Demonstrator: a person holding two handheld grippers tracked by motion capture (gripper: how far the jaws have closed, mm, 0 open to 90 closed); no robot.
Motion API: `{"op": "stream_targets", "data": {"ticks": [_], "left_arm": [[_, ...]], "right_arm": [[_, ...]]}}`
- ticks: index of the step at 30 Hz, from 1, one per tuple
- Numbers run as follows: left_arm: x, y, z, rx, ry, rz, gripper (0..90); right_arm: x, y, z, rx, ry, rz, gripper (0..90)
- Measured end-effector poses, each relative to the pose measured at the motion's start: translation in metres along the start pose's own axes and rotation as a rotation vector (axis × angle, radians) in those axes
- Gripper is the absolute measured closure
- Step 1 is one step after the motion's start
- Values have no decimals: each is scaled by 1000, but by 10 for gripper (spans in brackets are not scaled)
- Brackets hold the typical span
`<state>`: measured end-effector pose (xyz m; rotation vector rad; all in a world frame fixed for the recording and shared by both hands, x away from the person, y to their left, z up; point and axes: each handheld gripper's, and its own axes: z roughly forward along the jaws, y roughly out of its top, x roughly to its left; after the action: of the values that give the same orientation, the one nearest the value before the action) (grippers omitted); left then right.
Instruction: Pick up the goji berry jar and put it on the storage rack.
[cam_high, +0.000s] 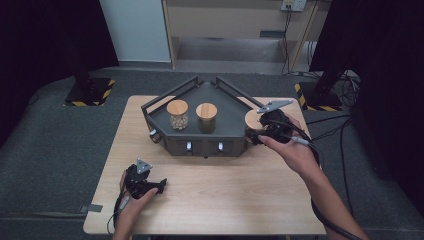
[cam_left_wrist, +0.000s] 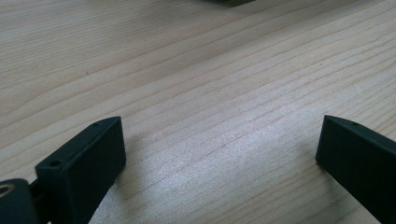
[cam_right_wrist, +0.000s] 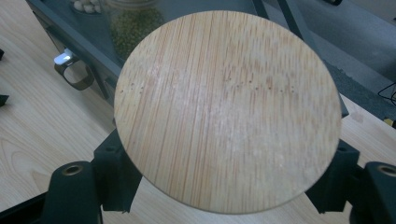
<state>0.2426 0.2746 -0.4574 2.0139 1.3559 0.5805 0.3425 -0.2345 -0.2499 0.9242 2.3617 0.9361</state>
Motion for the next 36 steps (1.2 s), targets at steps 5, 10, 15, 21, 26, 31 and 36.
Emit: {"op": "stream_targets", "data": {"ticks": [5,10,15,21,26,31,36], "left_arm": [[0,0,0,0,0,0,1],[0,0,0,0,0,0,1],[0,0,0,0,0,0,1],[0,0,0,0,0,0,1],[0,0,0,0,0,0,1],[0,0,0,0,-1,0,1],[0,0,0,0,-1,0,1]], "right_arm": [[1,5,0,-1,0,-7,261],[1,9,2,2,-1,-6,261],[0,13,5,8,-2,-8,261],[-3,16,5,8,-5,0,261],[-5,19,5,10,-9,4,261],[-9,21,7,10,-8,14,261],[-11,24,10,16,-10,20,261]]}}
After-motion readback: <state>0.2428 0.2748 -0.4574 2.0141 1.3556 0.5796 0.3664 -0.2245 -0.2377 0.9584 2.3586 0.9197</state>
